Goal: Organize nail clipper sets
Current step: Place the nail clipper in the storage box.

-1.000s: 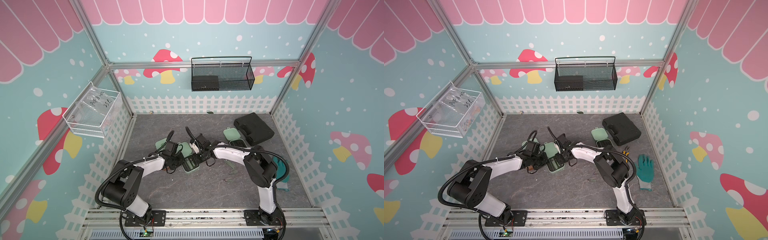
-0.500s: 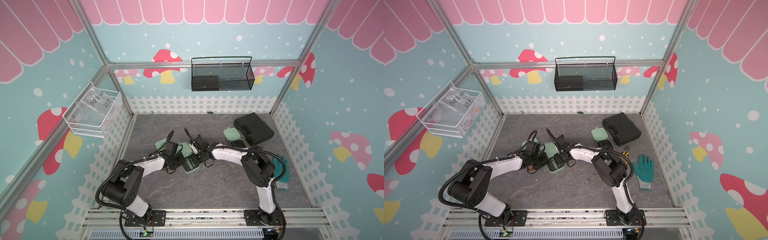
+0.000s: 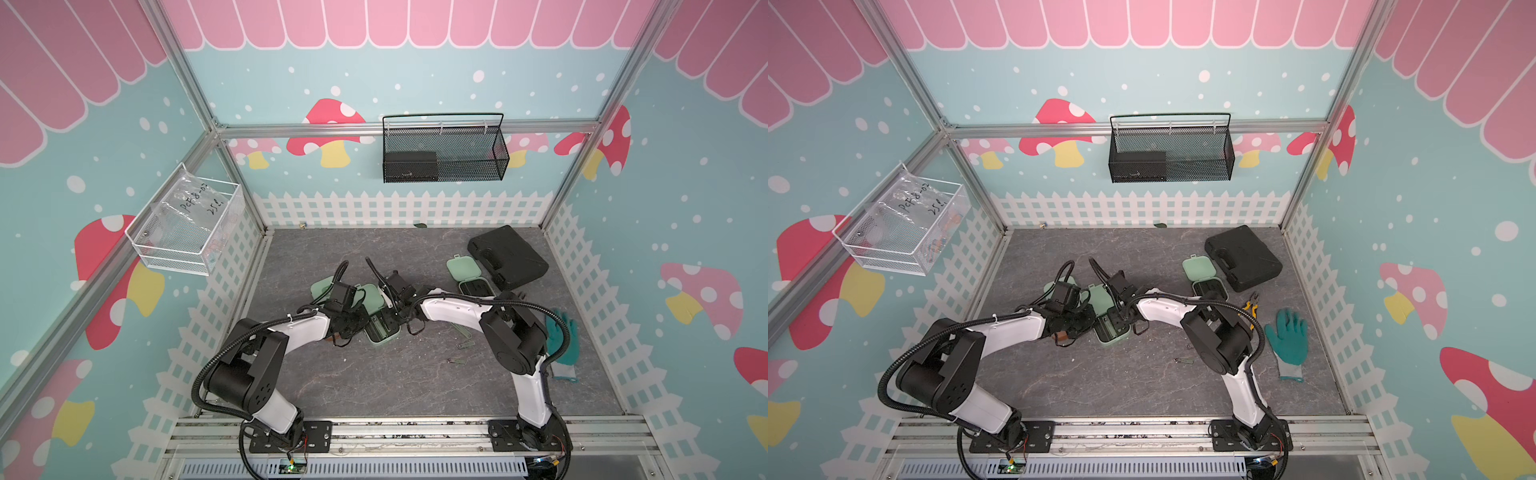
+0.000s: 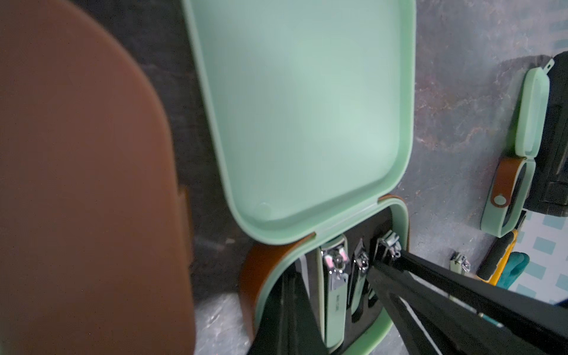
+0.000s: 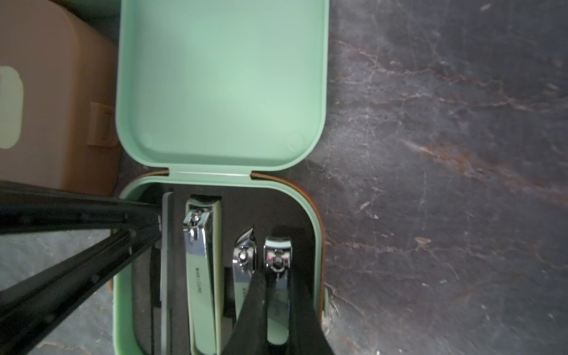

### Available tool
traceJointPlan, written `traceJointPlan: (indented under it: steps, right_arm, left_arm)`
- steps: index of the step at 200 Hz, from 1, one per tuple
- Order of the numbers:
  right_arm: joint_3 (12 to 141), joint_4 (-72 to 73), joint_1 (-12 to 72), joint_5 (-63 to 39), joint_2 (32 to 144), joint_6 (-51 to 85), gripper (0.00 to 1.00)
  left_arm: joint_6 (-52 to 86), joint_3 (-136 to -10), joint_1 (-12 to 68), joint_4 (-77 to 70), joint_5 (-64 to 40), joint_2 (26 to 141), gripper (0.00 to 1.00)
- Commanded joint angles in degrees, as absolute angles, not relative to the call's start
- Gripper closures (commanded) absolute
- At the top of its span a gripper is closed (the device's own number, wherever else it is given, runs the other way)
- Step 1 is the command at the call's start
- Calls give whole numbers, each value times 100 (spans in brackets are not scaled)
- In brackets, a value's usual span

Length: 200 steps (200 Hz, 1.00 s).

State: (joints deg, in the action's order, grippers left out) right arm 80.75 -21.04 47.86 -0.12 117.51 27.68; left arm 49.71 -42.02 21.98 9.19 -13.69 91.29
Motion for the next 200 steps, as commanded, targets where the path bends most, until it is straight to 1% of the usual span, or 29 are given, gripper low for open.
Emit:
traceJointPlan:
  steps: [1,72,143,200]
  right_arm:
    - [7747,-2342,4833,394,11769,2694,97]
    - [7111,-2607,4994,595,11443,2767,96]
    - [7579,-2862,4993,663,11593,2703,86]
    - [7822,-2962,4993,532,11616,2610,79]
  left_arm:
    - [5034,-4043,2228,1208,-1221,9389,100]
    - [5037,-4034,2224,1204,-1213,9390,100]
    - [5045,-4052,2224,1203,-1224,9394,100]
    - [5038,-4096,2228,1195,-1239,9452,100]
